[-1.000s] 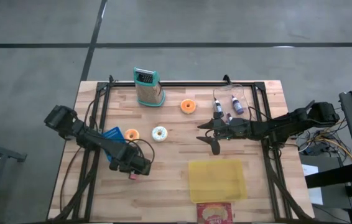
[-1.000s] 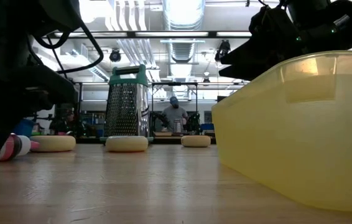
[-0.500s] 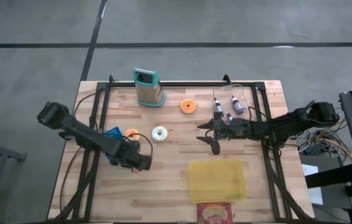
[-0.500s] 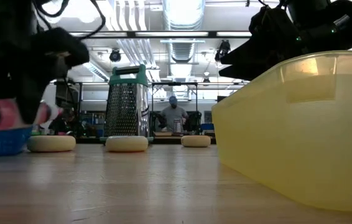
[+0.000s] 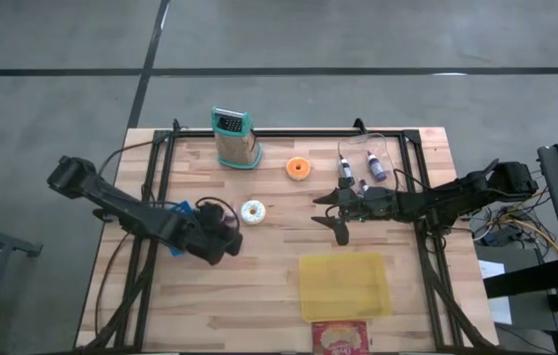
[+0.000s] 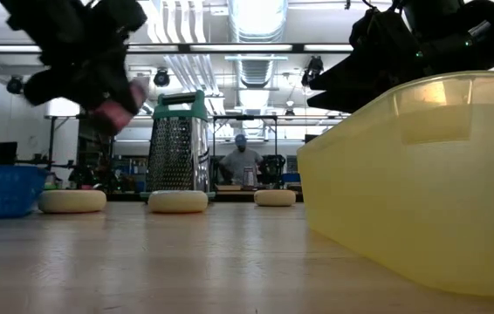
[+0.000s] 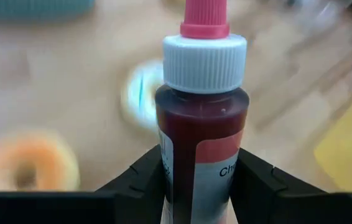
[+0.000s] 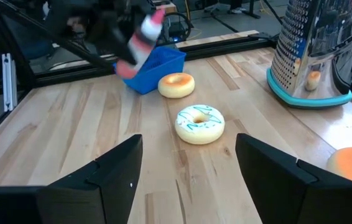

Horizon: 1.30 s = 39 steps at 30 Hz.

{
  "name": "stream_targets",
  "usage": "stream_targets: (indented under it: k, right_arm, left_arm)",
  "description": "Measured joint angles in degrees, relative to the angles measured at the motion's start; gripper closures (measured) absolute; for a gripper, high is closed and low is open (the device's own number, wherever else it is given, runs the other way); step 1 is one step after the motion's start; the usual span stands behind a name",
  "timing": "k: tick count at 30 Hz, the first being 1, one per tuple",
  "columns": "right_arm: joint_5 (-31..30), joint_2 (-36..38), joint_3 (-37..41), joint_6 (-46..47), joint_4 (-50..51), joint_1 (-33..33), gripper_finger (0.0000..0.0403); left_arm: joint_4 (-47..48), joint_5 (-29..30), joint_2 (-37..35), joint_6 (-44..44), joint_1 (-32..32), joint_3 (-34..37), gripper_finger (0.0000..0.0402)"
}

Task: Pick & Place Food Item
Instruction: Put the pink food coloring bottle into the transparent bin

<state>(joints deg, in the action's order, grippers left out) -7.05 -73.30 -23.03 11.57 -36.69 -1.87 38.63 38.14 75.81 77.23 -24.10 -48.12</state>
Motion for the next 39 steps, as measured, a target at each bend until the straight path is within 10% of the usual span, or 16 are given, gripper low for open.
stream_targets:
  k: [6, 23, 39]
  right_arm:
    - [0.00, 0.00, 0.00, 0.00, 0.01, 0.01, 0.0154]
    - [0.00, 0.00, 0.00, 0.00, -0.02, 0.02, 0.0149]
    - [0.00, 0.00, 0.00, 0.00, 0.06, 0.01, 0.0149]
  left_arm:
    - [-9.98, 10.13, -1.09, -23.56, 0.04, 0.02, 0.0257]
    - [-23.12, -2.29, -0.64, -66.59, 1.74, 0.55, 0.0257]
    - [-24.06, -3.90, -0.17, -70.67, 2.08, 0.57, 0.0257]
